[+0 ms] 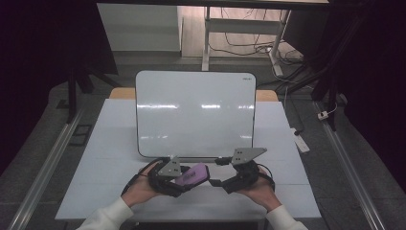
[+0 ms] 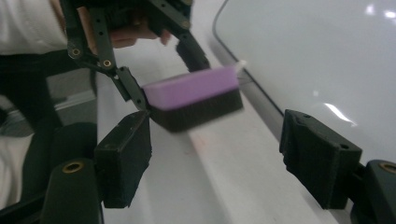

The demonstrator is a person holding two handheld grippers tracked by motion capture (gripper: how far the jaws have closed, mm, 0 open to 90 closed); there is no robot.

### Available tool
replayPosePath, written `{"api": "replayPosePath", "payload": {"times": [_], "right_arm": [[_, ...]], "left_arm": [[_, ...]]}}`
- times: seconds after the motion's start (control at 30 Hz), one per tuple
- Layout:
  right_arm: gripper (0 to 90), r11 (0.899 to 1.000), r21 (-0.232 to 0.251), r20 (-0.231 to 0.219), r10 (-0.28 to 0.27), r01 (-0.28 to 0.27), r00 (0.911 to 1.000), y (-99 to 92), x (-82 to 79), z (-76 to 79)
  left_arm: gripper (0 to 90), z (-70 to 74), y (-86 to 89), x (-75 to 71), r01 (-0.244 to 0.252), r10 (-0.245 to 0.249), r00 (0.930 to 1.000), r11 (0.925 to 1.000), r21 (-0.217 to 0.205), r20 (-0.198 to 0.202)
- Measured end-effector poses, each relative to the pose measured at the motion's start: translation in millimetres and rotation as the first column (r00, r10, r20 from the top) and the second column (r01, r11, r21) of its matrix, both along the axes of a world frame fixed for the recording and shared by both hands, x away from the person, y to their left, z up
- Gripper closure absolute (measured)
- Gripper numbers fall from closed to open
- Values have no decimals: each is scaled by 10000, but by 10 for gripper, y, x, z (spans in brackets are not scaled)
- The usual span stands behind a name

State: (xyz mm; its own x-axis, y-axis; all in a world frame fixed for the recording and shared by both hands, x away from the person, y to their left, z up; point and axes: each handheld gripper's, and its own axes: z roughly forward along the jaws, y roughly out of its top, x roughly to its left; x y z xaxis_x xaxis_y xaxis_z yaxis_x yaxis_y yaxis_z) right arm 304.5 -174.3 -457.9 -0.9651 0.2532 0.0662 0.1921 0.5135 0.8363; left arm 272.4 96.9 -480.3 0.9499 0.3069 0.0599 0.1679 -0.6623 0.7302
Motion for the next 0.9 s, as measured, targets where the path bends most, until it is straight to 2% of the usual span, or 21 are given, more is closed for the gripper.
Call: {"api": "replayPosePath", "payload": {"times": [0.13,0.23,0.3,0.33,0.63,0.77,0.83,0.9], "right_arm": [[251,9985,-240,-343,490,-498,9982,126,22,-21],[300,9970,-280,-542,709,-725,9960,177,25,-44],[372,9954,-189,-684,928,-943,9933,186,20,-49],[379,9955,-154,-604,929,-940,9938,186,12,-48],[403,9957,13,-836,920,-922,9922,175,13,-55],[406,9976,237,-1040,671,-650,9923,147,40,-71],[406,9992,275,-1083,327,-298,9936,123,58,-72],[407,9993,371,-1221,-40,86,9925,94,78,-73]], "left_arm": [[410,1,-18,-3,385,-385,9993,9993,-20,-24],[410,1,-19,-10,523,-523,9986,9986,46,1],[410,2,-10,-3,537,-537,9985,9986,21,-40],[409,2,-5,0,547,-547,9985,9985,-29,-72],[391,4,12,3,621,-621,9980,9980,-104,-93],[305,18,28,-7,124,-122,9999,9997,-199,73],[266,46,52,-35,-290,299,9988,9993,-256,377],[245,88,81,-84,-655,689,9951,9966,-497,705]]}}
